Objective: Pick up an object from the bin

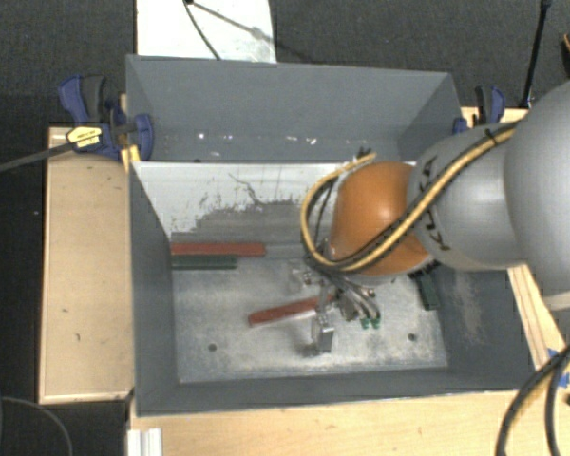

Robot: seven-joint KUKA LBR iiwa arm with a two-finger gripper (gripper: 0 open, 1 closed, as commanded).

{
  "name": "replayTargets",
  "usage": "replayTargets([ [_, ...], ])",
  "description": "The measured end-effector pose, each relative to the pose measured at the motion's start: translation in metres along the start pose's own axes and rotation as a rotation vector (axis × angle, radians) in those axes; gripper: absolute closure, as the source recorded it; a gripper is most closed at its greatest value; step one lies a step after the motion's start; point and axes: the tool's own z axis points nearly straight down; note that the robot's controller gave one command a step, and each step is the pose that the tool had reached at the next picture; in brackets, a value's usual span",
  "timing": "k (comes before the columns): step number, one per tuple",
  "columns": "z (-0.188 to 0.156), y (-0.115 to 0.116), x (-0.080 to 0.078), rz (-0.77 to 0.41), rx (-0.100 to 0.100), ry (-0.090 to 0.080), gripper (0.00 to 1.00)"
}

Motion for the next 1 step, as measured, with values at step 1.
replayTargets([
  [1, -0.0004, 0.0001, -0.0003, 0.003, 0.001, -0.003, 0.0],
])
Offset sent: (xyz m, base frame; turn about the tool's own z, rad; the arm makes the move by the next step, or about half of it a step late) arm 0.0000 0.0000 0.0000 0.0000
